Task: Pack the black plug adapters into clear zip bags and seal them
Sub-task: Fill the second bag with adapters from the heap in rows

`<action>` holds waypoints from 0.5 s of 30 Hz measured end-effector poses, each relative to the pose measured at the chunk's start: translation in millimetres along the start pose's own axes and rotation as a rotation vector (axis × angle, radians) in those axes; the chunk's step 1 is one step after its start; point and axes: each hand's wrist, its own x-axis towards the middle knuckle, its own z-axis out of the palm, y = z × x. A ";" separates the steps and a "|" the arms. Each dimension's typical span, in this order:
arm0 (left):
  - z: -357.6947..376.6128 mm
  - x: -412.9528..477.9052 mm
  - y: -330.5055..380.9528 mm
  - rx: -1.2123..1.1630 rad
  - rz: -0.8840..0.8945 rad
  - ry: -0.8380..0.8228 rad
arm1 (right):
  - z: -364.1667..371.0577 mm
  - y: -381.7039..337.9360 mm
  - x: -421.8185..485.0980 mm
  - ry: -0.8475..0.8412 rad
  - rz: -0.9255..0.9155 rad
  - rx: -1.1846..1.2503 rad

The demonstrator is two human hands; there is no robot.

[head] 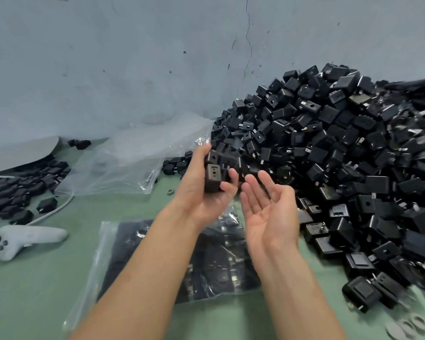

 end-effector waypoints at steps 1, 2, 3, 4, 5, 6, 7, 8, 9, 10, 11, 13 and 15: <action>-6.3 -12.5 0.5 -0.068 0.020 -0.009 | -1.2 7.4 0.7 -0.024 0.043 -0.022; -11.9 -23.9 -0.4 -0.074 0.061 -0.004 | 2.8 13.6 -4.8 -0.061 0.104 -0.041; -16.6 -33.8 -2.6 -0.023 0.119 0.020 | 5.7 22.0 -8.8 -0.096 0.168 -0.023; -20.5 -43.3 -6.0 0.080 0.194 0.066 | 9.7 31.0 -13.0 -0.139 0.228 -0.020; -23.1 -51.6 -10.2 0.240 0.287 0.134 | 14.9 40.4 -16.8 -0.172 0.283 -0.024; -24.8 -58.4 -15.2 0.443 0.396 0.218 | 20.6 48.3 -20.0 -0.192 0.314 -0.039; -26.4 -64.5 -20.3 0.656 0.511 0.307 | 25.0 55.2 -23.1 -0.230 0.347 -0.027; -27.8 -68.7 -24.6 0.851 0.616 0.373 | 29.2 60.6 -27.2 -0.269 0.359 -0.005; -29.5 -72.5 -28.1 1.000 0.694 0.420 | 30.8 66.1 -30.2 -0.294 0.359 0.038; -30.4 -77.1 -30.5 1.079 0.740 0.449 | 32.0 69.8 -33.6 -0.306 0.351 0.070; -32.6 -80.0 -32.3 1.110 0.777 0.460 | 32.3 73.1 -34.9 -0.320 0.344 0.085; -39.1 -85.9 -34.1 1.142 0.832 0.473 | 32.0 77.6 -36.1 -0.324 0.345 0.085; -47.5 -90.1 -34.2 1.138 0.828 0.485 | 33.4 83.5 -38.3 -0.311 0.364 0.071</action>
